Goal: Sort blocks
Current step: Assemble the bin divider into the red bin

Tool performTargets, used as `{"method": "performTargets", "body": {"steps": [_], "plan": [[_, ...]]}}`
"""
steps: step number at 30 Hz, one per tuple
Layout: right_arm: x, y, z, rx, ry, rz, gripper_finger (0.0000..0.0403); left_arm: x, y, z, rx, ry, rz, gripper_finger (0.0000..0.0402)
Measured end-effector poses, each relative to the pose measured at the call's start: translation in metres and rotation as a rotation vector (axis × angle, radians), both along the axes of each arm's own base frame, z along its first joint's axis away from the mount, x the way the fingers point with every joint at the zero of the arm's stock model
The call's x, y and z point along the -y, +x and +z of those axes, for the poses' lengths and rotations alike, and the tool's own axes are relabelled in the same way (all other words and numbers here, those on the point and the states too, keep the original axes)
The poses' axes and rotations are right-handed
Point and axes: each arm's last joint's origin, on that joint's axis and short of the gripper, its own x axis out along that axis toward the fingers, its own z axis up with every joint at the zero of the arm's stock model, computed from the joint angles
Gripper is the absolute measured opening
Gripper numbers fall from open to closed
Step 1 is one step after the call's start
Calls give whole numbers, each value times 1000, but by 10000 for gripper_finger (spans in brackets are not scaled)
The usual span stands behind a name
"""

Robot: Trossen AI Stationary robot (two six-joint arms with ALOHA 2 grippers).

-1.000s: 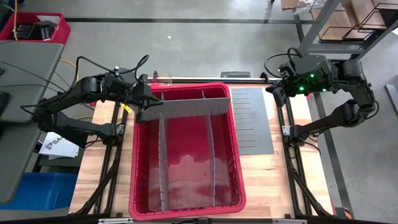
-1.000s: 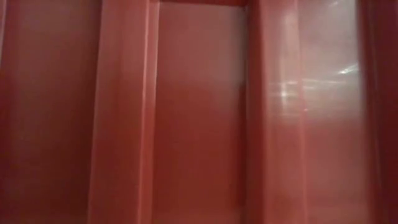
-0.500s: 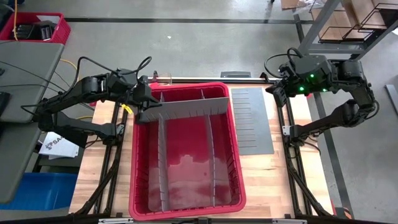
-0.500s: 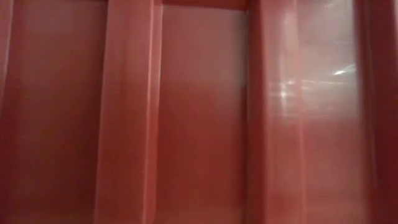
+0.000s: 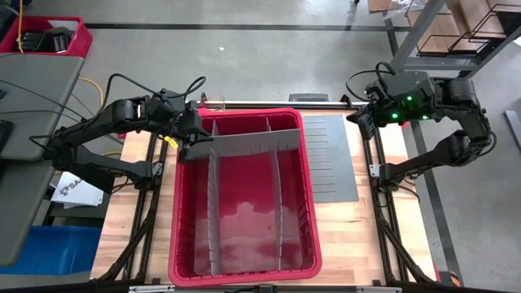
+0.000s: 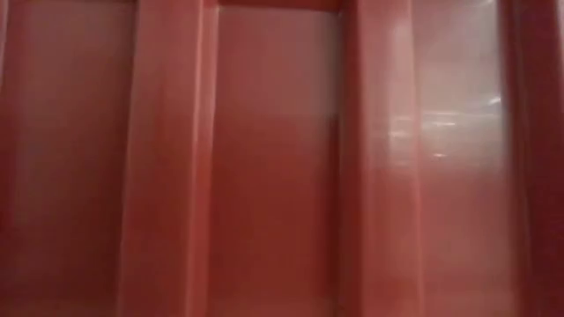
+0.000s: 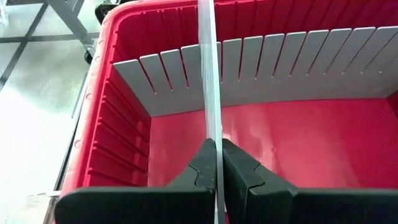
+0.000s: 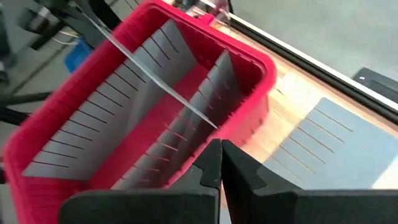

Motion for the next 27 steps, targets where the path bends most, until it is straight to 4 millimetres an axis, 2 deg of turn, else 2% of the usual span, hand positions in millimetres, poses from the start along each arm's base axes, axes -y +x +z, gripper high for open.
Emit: {"method": "performTargets", "body": {"steps": [3,6,9,14,17,23,27], "plan": [[0,6,4,61,11,22,0,0,1,-1,-6,3,-4,0],[2,23,6,113,6,41,0,0,2,-1,-7,3,-4,0],[6,52,2,115,-28,68,0,-1,2,-1,-2,5,-3,0],[14,106,-17,54,-71,124,0,-1,3,-1,-3,5,0,0],[15,127,-28,19,-69,178,0,-1,3,-1,-2,5,1,0],[10,133,-27,53,-83,167,0,-1,2,-1,-2,6,1,0],[2,134,-28,24,-145,76,0,-1,2,-1,-2,7,3,0]]}}
